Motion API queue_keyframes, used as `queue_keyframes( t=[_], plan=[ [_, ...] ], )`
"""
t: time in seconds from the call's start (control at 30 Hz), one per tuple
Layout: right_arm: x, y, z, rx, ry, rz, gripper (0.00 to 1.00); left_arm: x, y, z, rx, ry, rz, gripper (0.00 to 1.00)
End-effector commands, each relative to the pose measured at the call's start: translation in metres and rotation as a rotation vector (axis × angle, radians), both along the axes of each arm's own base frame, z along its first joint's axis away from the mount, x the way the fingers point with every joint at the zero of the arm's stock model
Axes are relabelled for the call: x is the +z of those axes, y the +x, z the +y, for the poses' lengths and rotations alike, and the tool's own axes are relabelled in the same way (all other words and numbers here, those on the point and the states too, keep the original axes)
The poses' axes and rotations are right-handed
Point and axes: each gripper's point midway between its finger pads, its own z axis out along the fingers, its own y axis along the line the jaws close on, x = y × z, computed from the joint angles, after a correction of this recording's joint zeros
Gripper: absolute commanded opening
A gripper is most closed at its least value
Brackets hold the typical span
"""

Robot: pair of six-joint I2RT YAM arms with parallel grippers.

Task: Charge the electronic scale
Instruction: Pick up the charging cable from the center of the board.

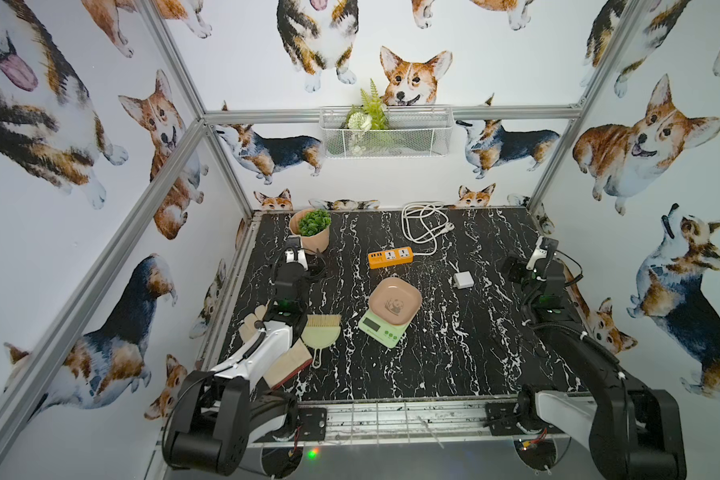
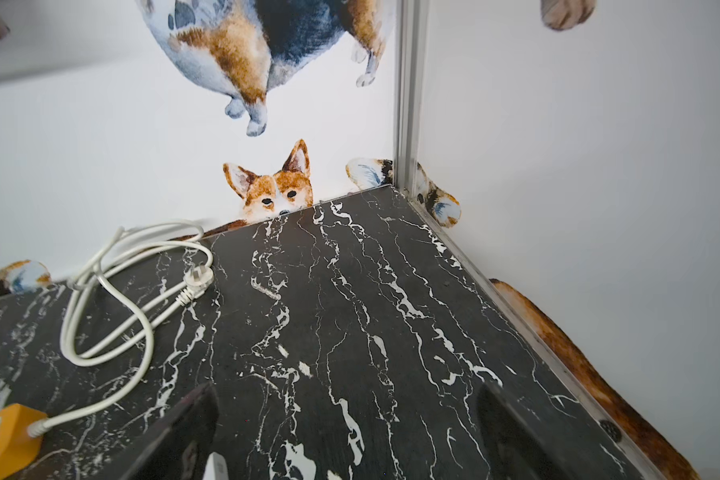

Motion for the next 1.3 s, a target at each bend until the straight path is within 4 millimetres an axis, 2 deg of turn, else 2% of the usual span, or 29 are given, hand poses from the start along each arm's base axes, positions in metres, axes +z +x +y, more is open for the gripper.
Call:
queue_keyframes(
  t=[0.0,0.17,0.3,0.4,0.5,0.6,0.7,0.8,1.07,1.17,1.23,1.27],
  plan=[
    [-0.037,-0.035,-0.01,-0.108,0.244,0.193,1.0,0.011,-0.006,-0.036,-0.016,0.048,0.087,1.0],
    [-0.068,-0.076,-0.027,-0.244,0.526,0.333,1.0,0.045,-0.013,-0.128,-0.25,-0.018,0.05,1.0],
    [-0.071,-0.11,-0.05,-0.379,0.568,0.35,1.0,0.045,-0.019,-0.2,-0.414,-0.049,0.139,1.0],
    [-0.07,-0.133,-0.066,-0.477,0.512,0.34,1.0,0.035,-0.025,-0.24,-0.49,-0.054,0.201,1.0],
    [-0.077,-0.154,-0.079,-0.579,0.465,0.365,1.0,0.024,-0.032,-0.27,-0.56,-0.085,0.231,1.0],
    [-0.088,-0.157,-0.081,-0.593,0.466,0.389,1.0,0.016,-0.04,-0.294,-0.623,-0.086,0.266,1.0],
    [-0.107,-0.157,-0.079,-0.591,0.469,0.447,1.0,0.008,-0.046,-0.309,-0.658,-0.042,0.298,1.0],
    [-0.125,-0.156,-0.078,-0.58,0.478,0.501,1.0,0.006,-0.049,-0.314,-0.665,-0.027,0.316,1.0],
    [-0.14,-0.136,-0.088,-0.544,0.458,0.562,0.88,-0.001,-0.06,-0.318,-0.7,-0.073,0.349,1.0],
    [-0.148,-0.13,-0.088,-0.532,0.476,0.594,0.79,-0.004,-0.061,-0.317,-0.696,-0.075,0.36,1.0],
    [-0.15,-0.124,-0.087,-0.517,0.486,0.586,0.7,-0.004,-0.062,-0.317,-0.697,-0.078,0.361,1.0],
    [-0.152,-0.121,-0.086,-0.501,0.494,0.586,0.6,-0.005,-0.063,-0.318,-0.7,-0.077,0.363,1.0]
  ],
)
